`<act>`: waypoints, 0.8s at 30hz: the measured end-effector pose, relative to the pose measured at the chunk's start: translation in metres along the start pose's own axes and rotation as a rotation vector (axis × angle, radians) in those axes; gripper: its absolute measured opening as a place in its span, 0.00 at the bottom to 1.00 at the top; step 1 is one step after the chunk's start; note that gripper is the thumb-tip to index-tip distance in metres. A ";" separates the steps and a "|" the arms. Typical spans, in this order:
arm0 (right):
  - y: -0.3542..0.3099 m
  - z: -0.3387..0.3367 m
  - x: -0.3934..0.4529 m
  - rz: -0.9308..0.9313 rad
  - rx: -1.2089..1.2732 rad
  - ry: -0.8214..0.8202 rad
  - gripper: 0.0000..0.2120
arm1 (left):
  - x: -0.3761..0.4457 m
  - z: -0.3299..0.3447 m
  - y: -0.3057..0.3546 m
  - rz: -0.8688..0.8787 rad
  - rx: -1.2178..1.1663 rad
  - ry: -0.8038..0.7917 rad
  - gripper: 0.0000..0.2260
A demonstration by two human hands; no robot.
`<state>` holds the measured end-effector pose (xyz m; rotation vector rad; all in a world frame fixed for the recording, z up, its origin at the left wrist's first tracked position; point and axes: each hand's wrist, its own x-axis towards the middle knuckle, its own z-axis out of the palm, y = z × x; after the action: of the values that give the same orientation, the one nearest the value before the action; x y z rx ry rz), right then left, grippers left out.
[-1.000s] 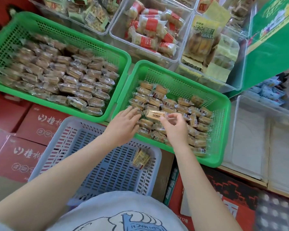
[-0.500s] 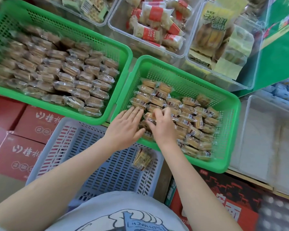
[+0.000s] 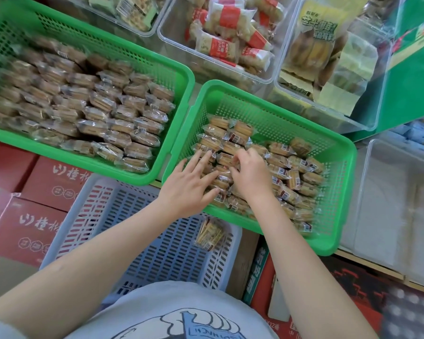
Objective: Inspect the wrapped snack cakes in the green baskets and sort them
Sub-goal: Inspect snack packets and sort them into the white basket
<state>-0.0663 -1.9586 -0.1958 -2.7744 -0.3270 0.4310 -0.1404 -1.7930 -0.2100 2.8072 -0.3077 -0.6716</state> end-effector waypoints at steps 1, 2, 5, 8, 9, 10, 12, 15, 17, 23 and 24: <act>0.000 0.003 0.001 0.016 -0.041 -0.026 0.10 | 0.000 -0.001 0.001 -0.001 0.001 -0.004 0.30; 0.000 0.005 0.001 0.024 -0.075 -0.025 0.10 | 0.000 -0.001 0.001 -0.002 0.002 -0.008 0.29; -0.004 0.011 0.000 0.030 -0.164 0.000 0.08 | 0.001 -0.002 0.002 -0.007 0.007 -0.016 0.30; -0.007 0.007 -0.002 0.034 -0.182 -0.009 0.13 | 0.000 -0.002 0.002 -0.010 0.008 -0.021 0.29; -0.008 0.005 -0.002 0.031 -0.165 -0.003 0.15 | 0.000 -0.003 0.002 -0.011 0.007 -0.024 0.29; -0.008 0.003 -0.003 0.024 -0.150 -0.003 0.16 | 0.000 -0.003 0.002 -0.013 0.007 -0.027 0.29; -0.008 -0.001 -0.003 0.002 -0.135 -0.019 0.12 | 0.000 -0.003 0.002 -0.016 0.010 -0.030 0.29; -0.007 -0.010 -0.006 -0.015 -0.068 -0.020 0.02 | 0.001 -0.003 0.002 -0.011 0.016 -0.030 0.30; -0.004 -0.016 -0.012 -0.061 -0.016 0.038 0.02 | 0.001 -0.003 0.002 -0.008 0.014 -0.024 0.29; -0.002 -0.051 -0.047 -0.090 0.252 0.372 0.04 | -0.004 -0.005 0.002 -0.013 -0.046 0.016 0.26; -0.003 -0.060 -0.056 -0.056 0.333 0.424 0.04 | -0.007 -0.009 0.005 -0.035 -0.157 0.066 0.23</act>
<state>-0.0989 -1.9874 -0.1260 -2.4393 -0.2070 -0.1126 -0.1431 -1.7943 -0.1977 2.6842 -0.1852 -0.5827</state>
